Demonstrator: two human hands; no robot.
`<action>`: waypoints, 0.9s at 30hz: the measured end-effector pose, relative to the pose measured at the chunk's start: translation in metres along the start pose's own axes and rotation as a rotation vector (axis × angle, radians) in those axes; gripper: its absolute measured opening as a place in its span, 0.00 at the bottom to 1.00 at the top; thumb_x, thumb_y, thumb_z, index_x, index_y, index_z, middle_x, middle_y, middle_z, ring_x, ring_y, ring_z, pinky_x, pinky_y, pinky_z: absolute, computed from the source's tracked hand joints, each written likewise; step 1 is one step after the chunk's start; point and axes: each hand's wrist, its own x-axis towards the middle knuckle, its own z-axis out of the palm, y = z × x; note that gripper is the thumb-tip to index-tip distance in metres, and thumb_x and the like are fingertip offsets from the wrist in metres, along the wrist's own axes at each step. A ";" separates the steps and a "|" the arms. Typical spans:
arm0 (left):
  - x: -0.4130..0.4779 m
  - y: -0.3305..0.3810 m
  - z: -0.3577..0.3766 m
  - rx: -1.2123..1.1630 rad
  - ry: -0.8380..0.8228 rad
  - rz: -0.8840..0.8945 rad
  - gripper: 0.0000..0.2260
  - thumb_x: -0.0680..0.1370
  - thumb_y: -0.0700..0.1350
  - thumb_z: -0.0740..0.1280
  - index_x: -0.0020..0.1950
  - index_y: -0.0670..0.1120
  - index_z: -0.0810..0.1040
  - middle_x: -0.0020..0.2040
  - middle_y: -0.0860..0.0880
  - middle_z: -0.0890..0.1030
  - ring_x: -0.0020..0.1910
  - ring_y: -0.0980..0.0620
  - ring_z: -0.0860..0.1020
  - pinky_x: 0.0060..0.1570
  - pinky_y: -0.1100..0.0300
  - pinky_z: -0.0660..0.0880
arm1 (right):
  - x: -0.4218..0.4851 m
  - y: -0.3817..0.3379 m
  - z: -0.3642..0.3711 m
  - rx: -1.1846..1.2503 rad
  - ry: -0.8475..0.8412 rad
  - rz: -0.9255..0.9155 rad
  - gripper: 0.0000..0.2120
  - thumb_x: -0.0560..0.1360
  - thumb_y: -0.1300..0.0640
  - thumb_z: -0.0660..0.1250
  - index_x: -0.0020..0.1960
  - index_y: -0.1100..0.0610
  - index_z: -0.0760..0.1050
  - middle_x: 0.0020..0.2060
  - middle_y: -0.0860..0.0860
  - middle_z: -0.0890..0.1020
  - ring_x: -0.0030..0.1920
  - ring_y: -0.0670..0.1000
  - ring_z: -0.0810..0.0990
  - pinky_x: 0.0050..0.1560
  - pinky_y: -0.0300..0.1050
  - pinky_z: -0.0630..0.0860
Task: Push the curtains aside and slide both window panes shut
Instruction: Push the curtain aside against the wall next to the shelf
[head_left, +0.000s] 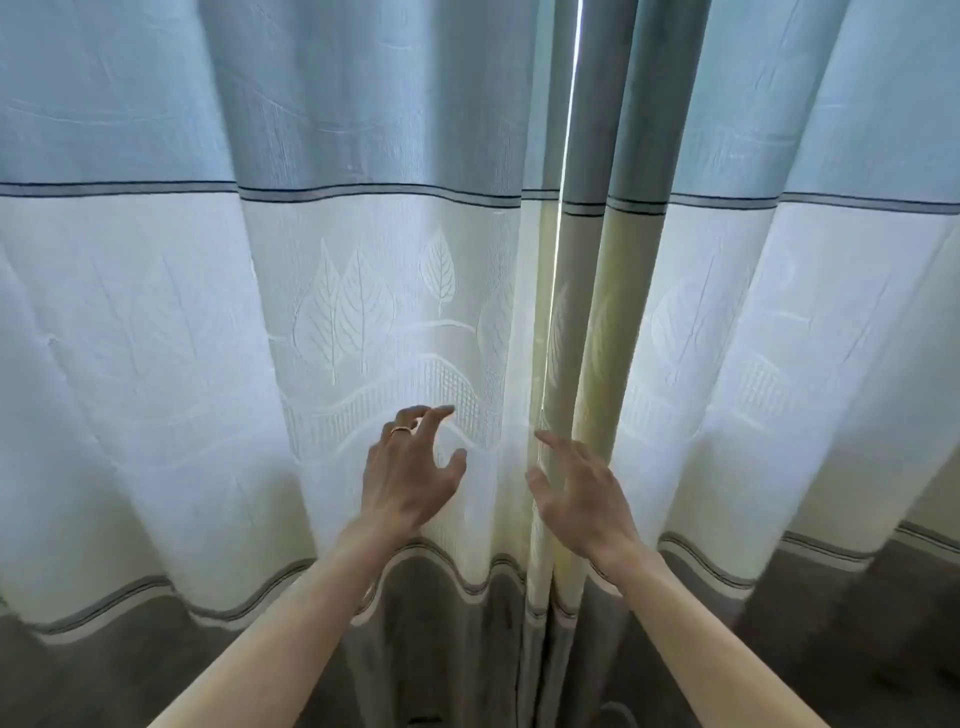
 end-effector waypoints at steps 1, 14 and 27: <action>0.013 -0.001 0.004 -0.013 0.017 0.001 0.29 0.75 0.57 0.68 0.74 0.56 0.65 0.73 0.49 0.67 0.68 0.45 0.70 0.63 0.46 0.70 | 0.012 -0.002 0.002 0.032 0.015 0.007 0.24 0.78 0.43 0.60 0.73 0.40 0.60 0.73 0.44 0.68 0.72 0.50 0.67 0.68 0.56 0.66; 0.145 0.032 0.064 -0.177 0.260 -0.142 0.52 0.68 0.64 0.74 0.77 0.63 0.38 0.79 0.47 0.47 0.68 0.36 0.69 0.59 0.35 0.71 | 0.125 0.031 0.017 -0.012 0.263 0.192 0.26 0.78 0.46 0.61 0.73 0.47 0.59 0.72 0.50 0.66 0.64 0.52 0.75 0.58 0.49 0.72; 0.159 -0.019 0.046 -0.430 0.253 -0.257 0.04 0.72 0.49 0.58 0.42 0.54 0.72 0.32 0.51 0.79 0.30 0.54 0.77 0.32 0.56 0.75 | 0.206 0.016 0.038 0.420 -0.025 -0.035 0.29 0.76 0.42 0.67 0.73 0.50 0.65 0.59 0.46 0.77 0.52 0.43 0.79 0.52 0.44 0.77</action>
